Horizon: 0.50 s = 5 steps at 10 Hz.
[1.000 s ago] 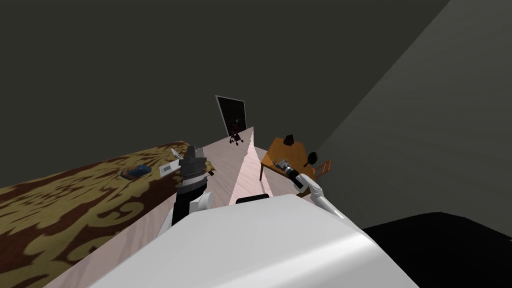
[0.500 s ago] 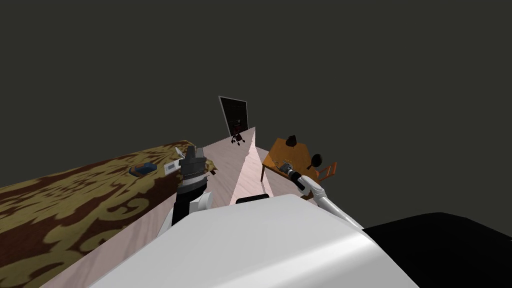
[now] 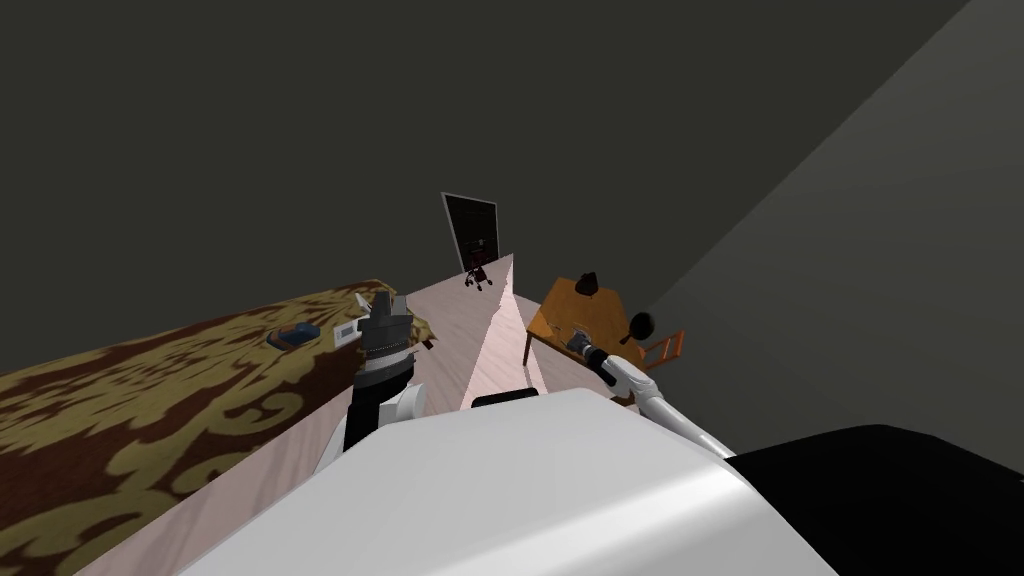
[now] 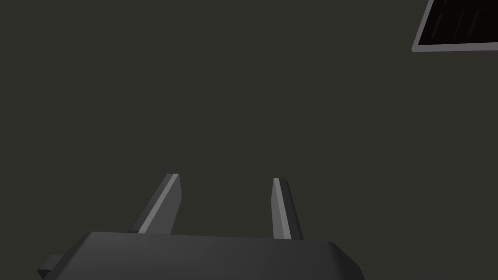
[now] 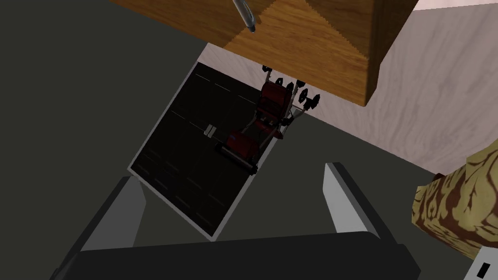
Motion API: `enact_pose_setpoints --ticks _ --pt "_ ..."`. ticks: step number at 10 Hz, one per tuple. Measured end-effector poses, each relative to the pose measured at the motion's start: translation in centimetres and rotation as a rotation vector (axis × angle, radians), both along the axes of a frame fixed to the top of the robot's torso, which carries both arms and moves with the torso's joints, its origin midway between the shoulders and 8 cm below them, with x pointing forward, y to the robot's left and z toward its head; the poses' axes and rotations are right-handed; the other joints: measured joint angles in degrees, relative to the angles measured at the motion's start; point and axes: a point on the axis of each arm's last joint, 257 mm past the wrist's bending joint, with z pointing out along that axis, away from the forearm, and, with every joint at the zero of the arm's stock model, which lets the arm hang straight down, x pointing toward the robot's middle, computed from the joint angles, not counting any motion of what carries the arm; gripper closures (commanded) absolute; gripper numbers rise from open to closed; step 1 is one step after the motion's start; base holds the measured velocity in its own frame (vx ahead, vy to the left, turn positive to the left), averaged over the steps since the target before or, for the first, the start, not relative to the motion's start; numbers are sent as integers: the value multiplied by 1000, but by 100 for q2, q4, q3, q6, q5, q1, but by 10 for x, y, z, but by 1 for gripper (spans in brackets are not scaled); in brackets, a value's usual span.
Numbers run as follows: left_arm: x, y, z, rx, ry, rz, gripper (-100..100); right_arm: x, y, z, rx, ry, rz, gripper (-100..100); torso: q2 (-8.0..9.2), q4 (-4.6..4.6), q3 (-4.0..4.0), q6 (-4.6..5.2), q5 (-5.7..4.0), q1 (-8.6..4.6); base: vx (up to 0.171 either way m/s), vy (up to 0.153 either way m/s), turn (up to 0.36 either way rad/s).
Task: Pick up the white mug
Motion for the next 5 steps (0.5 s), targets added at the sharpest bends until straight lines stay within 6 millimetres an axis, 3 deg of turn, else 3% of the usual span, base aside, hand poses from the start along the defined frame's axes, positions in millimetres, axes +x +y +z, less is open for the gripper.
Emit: enact_pose_setpoints --ticks 1,5 --pt "0 0 0 0 0 0 0 -7 -15 -8 -38 22 -7 -100 0 0 0 0 1 1 39 -5 14" --pt "0 0 0 0 0 0 0 -35 -44 -39 -149 104 -11 -100 3 1 2 0 0 -1 45 -10 41"
